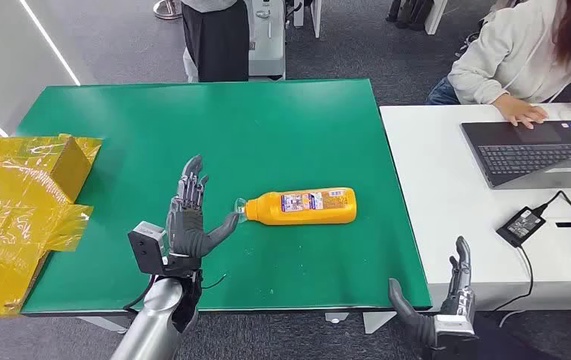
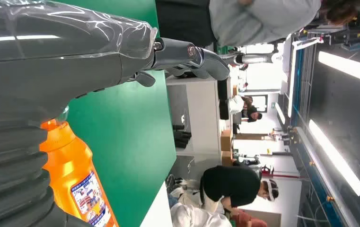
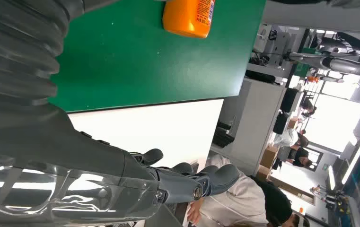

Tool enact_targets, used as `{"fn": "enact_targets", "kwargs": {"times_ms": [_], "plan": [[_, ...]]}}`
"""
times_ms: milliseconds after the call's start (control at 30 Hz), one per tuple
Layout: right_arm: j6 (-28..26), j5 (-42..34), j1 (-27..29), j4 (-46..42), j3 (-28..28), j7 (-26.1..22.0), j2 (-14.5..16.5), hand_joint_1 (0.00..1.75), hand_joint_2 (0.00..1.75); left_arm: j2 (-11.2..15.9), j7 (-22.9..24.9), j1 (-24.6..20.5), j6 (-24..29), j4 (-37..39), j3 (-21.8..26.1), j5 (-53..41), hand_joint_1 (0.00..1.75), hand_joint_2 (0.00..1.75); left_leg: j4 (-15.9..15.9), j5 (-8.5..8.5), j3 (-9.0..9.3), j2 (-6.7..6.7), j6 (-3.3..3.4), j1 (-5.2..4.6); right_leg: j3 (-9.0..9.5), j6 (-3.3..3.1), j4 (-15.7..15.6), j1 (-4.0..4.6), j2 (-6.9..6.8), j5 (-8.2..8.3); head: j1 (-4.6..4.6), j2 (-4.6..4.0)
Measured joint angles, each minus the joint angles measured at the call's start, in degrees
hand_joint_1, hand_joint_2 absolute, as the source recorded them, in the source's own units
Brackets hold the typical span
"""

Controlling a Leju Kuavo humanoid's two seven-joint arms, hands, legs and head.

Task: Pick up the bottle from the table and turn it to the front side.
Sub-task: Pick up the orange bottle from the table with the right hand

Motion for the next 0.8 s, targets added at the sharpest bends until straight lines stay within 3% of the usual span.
{"fn": "enact_targets", "kwargs": {"times_ms": [800], "plan": [[5.4, 3.8, 1.3, -1.2, 0.1, 0.5, 1.1, 0.00, 1.75, 0.7, 0.8, 3.2, 0.9, -2.3, 0.0, -1.8, 0.00, 1.75, 0.0, 0.00, 0.00, -0.01, 0.00, 0.00, 0.01, 0.00, 0.0, 0.00, -0.01, 0.00, 0.00, 0.00]]}}
